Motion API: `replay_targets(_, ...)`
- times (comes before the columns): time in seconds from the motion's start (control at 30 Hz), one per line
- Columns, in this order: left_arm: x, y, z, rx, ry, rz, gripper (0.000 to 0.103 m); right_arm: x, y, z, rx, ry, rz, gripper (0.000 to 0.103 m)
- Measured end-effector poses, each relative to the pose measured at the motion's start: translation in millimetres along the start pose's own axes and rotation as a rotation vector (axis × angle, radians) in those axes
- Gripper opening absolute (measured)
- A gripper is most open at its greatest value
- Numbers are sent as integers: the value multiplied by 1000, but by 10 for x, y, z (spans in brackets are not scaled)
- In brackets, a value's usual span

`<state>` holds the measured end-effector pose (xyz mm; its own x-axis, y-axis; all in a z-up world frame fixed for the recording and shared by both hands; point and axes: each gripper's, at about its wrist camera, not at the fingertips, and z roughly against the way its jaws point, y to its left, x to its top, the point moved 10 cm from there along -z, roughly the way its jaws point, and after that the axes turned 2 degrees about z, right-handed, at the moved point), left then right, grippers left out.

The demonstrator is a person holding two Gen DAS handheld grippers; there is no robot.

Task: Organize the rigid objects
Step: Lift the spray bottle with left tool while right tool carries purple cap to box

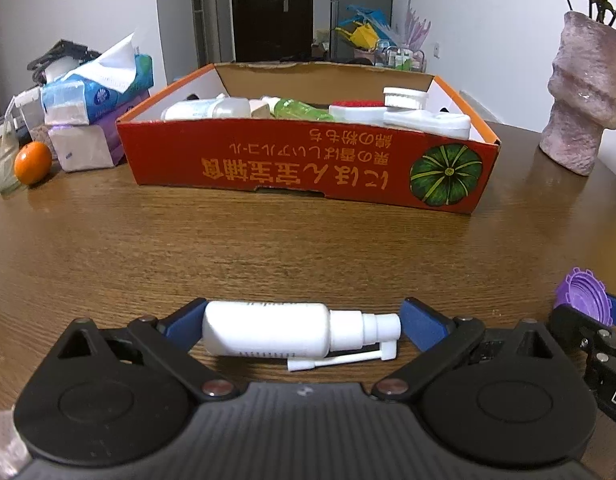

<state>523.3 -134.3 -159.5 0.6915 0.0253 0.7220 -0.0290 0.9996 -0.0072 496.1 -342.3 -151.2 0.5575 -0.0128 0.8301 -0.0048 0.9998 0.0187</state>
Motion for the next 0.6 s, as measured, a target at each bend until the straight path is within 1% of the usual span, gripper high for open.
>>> replay_targets(0.03,-1,-3,3,2,-3,-6,99,0,-2,0,0,0,0,52)
replay_targets(0.33,3,5,44,-20,-16,-3,98,0,0,0,-2,-1,-1,52)
replay_targets(0.47,55,-22,140,-22,-55,-19,98,9,2,11,-5,-8,1,52)
replay_targets(0.6,147,-43,297,-29,-113,-31,98,34,15,38,-2,-20,-9,52)
